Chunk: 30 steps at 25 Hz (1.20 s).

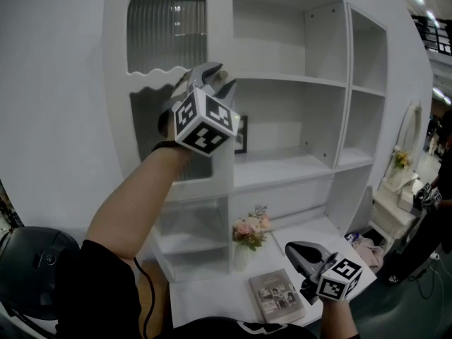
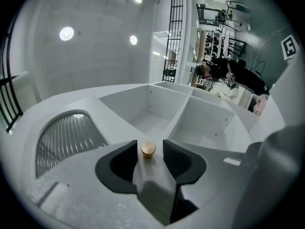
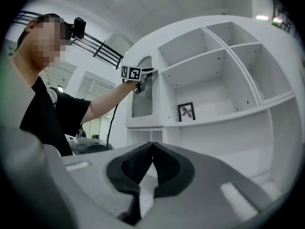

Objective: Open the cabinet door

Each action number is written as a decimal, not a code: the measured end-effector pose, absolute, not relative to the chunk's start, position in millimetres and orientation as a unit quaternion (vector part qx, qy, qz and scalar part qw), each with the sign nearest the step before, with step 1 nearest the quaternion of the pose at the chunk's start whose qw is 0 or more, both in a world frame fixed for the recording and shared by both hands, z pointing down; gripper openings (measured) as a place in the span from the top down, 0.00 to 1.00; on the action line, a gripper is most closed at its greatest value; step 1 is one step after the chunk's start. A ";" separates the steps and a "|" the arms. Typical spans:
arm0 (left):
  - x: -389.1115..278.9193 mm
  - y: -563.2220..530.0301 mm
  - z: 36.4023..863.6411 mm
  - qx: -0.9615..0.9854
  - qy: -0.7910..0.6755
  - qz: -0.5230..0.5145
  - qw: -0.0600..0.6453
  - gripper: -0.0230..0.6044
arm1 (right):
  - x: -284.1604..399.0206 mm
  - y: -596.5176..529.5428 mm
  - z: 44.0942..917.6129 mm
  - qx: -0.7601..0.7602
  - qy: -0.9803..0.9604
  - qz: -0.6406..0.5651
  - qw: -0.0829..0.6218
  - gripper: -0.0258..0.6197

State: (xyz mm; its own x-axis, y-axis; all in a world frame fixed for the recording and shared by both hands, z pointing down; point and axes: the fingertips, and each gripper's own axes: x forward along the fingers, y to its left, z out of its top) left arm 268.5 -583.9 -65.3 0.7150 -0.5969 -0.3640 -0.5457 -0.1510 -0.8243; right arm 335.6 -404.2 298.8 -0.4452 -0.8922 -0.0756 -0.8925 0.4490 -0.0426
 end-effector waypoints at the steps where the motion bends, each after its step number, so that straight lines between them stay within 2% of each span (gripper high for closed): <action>1: 268.5 -584.7 -66.0 -0.754 0.381 -0.027 0.535 0.74 | 335.7 -404.1 298.9 -0.525 0.850 0.002 0.043 0.96; 5: 266.6 -585.8 -69.9 -0.746 0.394 -0.028 0.536 0.83 | 333.9 -400.7 296.5 -0.523 0.851 0.002 0.042 0.96; 10: 264.9 -586.0 -69.9 -0.748 0.397 -0.028 0.531 0.83 | 331.3 -396.1 294.9 -0.523 0.851 0.005 0.041 0.96; 16: 263.3 -585.2 -70.0 -0.780 0.386 -0.018 0.493 0.83 | 320.0 -395.0 297.4 -0.517 0.855 0.001 0.041 0.96; 30: 251.7 -554.9 -71.1 -0.803 0.354 -0.016 0.480 0.83 | 295.6 -373.2 286.9 -0.505 0.862 0.009 0.038 0.96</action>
